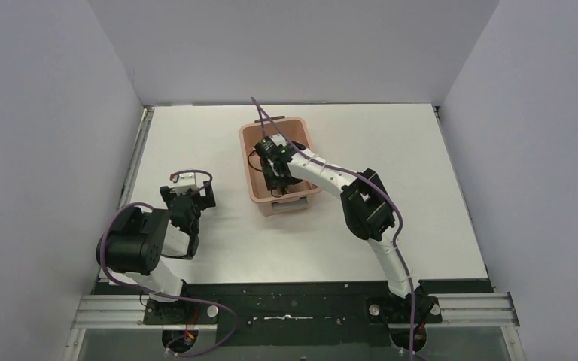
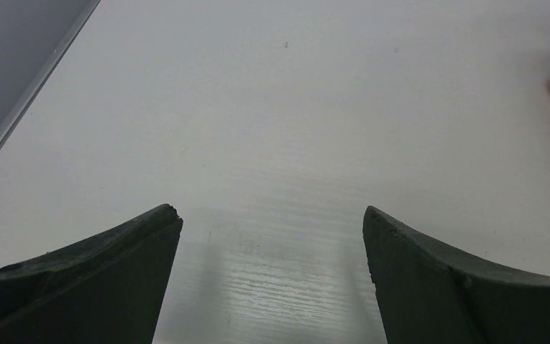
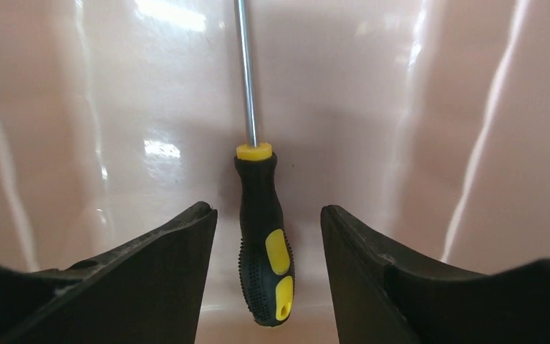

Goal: Put the screwdriver in the bin

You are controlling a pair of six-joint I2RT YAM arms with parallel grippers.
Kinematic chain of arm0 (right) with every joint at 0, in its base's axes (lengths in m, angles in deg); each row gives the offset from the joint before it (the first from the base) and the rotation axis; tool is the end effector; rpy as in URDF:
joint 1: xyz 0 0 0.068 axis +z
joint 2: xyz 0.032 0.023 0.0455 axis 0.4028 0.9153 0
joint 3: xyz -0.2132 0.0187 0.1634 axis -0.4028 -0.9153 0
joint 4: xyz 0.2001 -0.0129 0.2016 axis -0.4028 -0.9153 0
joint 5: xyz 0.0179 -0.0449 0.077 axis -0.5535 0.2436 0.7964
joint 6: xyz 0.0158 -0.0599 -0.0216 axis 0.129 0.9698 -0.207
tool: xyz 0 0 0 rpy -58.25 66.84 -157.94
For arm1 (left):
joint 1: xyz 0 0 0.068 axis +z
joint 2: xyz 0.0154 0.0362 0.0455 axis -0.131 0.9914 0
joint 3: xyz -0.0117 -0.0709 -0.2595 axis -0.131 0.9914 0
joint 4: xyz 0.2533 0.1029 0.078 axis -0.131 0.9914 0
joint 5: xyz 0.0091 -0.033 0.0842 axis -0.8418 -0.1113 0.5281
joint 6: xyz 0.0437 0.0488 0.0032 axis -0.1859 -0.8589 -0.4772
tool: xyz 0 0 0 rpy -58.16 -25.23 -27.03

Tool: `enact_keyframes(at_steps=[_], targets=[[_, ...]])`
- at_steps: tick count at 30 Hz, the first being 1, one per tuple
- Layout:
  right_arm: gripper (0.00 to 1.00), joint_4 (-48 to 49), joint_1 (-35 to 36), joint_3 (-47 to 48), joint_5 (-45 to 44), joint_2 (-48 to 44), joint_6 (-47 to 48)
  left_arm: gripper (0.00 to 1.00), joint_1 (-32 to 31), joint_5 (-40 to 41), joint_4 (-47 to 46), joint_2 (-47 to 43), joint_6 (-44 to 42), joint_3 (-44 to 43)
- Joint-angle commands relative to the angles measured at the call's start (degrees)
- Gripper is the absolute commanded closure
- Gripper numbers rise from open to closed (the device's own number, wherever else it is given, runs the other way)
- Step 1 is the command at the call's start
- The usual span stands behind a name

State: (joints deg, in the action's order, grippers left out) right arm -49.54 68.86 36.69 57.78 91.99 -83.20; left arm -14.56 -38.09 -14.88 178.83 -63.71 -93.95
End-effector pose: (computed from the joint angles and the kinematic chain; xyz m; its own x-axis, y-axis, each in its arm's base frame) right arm 0.3681 0.3541 0.1552 -0.8734 -0.2328 -0.4278 -0.2593 0.9658 0.0038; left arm 0.2573 -0.0159 0.0914 -0.1971 -0.0132 -0.9803 -0.1867 0.9821 0.0243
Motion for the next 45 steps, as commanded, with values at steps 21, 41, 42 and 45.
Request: enact_keyframes(at_steps=[21, 41, 42, 45], targets=[[0.00, 19.1, -10.7, -18.0, -1.6, -40.3, 16.1, 0.03, 0.4, -1.1, -1.2, -1.2, -0.7, -1.6], [0.00, 51.7, -35.1, -79.5, 5.7, -66.6, 12.5, 0.03, 0.5, -1.5, -1.0, -1.2, -0.6, -1.7], [0.00, 51.7, -35.3, -79.7, 5.7, -66.4, 12.5, 0.03, 0.5, -1.5, -1.0, -1.2, -0.6, -1.7], [0.00, 51.5, -35.4, -79.7, 6.1, -65.5, 12.7, 0.03, 0.6, -1.5, -1.0, -1.1, -0.6, -1.7]])
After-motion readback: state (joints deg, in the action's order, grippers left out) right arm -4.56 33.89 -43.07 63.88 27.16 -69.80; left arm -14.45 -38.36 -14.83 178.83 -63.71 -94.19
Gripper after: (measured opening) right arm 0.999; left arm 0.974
